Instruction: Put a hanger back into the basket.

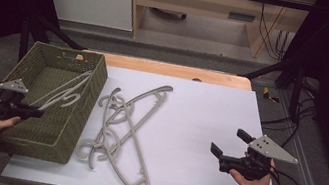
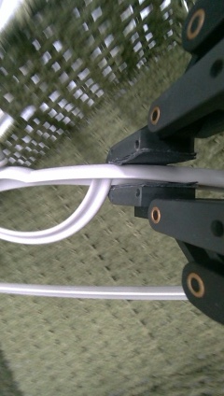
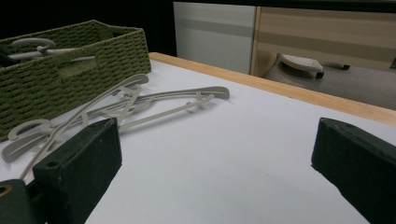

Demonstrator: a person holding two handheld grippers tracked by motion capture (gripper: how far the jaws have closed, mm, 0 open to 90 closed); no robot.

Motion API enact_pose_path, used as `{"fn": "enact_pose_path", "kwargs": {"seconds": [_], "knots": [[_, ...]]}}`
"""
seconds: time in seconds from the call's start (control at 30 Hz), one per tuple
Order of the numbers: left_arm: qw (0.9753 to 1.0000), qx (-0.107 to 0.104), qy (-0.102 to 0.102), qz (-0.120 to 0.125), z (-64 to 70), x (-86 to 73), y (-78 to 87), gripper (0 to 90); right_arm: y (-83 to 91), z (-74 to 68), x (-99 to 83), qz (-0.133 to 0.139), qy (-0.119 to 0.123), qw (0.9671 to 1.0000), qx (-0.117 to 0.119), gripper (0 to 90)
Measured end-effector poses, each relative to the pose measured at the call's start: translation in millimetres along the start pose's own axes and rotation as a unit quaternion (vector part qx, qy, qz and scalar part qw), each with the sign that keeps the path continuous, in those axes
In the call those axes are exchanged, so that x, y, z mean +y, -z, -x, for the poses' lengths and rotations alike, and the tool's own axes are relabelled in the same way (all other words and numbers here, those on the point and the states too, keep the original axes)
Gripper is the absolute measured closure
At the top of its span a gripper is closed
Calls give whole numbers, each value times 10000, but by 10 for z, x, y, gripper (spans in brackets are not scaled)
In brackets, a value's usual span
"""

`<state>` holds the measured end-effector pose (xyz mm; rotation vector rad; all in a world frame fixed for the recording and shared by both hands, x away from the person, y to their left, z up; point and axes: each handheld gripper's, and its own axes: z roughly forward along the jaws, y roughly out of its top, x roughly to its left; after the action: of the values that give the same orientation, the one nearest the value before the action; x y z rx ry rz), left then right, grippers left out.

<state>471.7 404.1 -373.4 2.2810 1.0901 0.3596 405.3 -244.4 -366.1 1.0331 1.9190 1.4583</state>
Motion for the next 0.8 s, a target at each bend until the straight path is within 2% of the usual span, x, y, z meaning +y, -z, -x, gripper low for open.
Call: {"fn": "enact_pose_path", "kwargs": {"seconds": [0.1,0.13,0.27,0.3,0.33,0.4,0.47,0.5,0.57,0.6,0.67,0.77,0.8], "knots": [[9997,104,80,-214,-12,-15,-34,795,1,3,-1,5,5,10000,2,19],[9995,149,161,-223,-7,-14,-44,785,1,7,-3,-7,-5,10000,-12,18],[9991,238,172,-312,-7,-25,-57,763,1,8,-4,4,-4,10000,3,19],[9987,272,164,-400,-7,-30,-56,763,1,8,-4,4,-4,10000,3,19],[9986,319,282,-310,-2,-47,-48,715,1,8,-4,1,4,10000,-2,19],[9986,328,302,-286,3,-52,-24,703,3,7,-4,-8,-10,10000,-4,18],[9987,415,278,-98,41,-49,39,671,-3,7,-5,-4,3,10000,-7,19],[9987,415,278,-98,41,-49,39,663,-3,7,-5,-4,3,10000,-7,19],[9987,427,245,101,88,-30,100,646,-6,5,-5,-10,-1,10000,-7,19],[9986,449,230,187,116,-14,136,587,-5,5,-5,-11,-2,10000,-7,19],[9975,505,182,466,188,23,192,560,-4,6,-5,-7,-3,10000,-6,19],[9942,560,223,893,323,89,254,450,2,8,-4,-1,-13,10000,6,19],[9915,582,194,1148,421,136,283,419,4,8,-4,-1,-17,10000,8,19]]}}
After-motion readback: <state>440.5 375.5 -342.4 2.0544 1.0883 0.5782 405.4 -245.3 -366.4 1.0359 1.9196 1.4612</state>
